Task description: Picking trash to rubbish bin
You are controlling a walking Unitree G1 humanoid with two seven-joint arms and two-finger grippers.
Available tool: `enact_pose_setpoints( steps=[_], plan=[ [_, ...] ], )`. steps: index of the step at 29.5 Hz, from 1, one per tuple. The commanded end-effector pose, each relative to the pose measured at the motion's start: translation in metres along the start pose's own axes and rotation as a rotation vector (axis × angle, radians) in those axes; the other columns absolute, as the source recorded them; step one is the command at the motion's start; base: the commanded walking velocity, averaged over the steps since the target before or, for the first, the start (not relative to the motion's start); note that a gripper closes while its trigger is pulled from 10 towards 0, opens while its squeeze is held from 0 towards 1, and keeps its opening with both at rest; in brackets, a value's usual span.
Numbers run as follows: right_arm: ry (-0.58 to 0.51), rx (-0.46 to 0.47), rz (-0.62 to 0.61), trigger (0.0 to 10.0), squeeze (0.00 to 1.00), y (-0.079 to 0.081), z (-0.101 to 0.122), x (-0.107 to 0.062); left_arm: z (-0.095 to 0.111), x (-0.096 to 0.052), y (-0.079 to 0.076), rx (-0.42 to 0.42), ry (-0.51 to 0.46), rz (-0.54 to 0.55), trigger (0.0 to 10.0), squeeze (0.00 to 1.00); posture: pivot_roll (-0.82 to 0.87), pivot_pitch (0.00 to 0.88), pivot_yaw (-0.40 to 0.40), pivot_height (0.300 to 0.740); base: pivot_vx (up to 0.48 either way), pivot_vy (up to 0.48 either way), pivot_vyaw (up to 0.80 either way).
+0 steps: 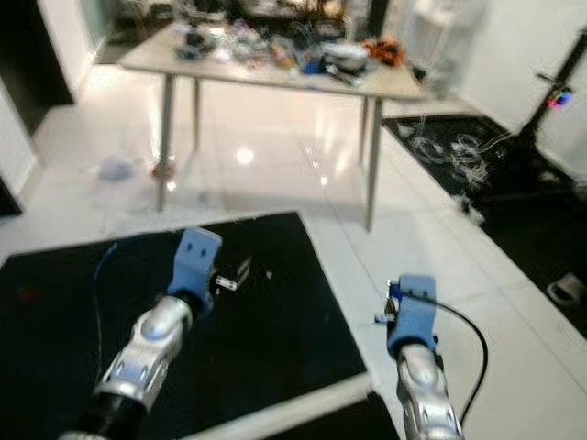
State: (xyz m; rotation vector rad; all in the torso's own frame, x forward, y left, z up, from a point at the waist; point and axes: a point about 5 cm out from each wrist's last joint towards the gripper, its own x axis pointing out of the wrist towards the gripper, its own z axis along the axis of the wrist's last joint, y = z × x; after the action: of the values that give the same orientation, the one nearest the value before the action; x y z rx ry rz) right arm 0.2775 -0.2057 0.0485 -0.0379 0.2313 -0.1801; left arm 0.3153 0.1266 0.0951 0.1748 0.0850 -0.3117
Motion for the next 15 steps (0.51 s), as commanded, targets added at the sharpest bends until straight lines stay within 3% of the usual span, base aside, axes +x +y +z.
enact_pose_setpoints(
  steps=[1,8,15],
  plan=[
    [0.009,-0.037,-0.007,10.0,0.00,-0.0019,-0.0010,0.0003,0.0002,-0.0006,-0.0031,-0.014,-0.006,-0.016,10.0,0.00,-0.08,0.041,-0.060,0.740,0.000,0.000,0.00],
    [0.016,-0.055,0.023,10.0,0.00,0.0038,-0.0010,0.0019,0.0019,-0.0001,-0.0052,-0.033,-0.015,-0.039,10.0,0.00,-0.08,0.045,-0.060,0.740,0.000,0.000,0.00],
    [0.014,-0.061,0.032,10.0,0.00,0.0060,-0.0001,0.0021,0.0023,-0.0006,-0.0062,-0.029,-0.022,-0.052,10.0,0.00,-0.09,0.049,-0.060,0.740,0.343,0.000,0.00]
  ],
)
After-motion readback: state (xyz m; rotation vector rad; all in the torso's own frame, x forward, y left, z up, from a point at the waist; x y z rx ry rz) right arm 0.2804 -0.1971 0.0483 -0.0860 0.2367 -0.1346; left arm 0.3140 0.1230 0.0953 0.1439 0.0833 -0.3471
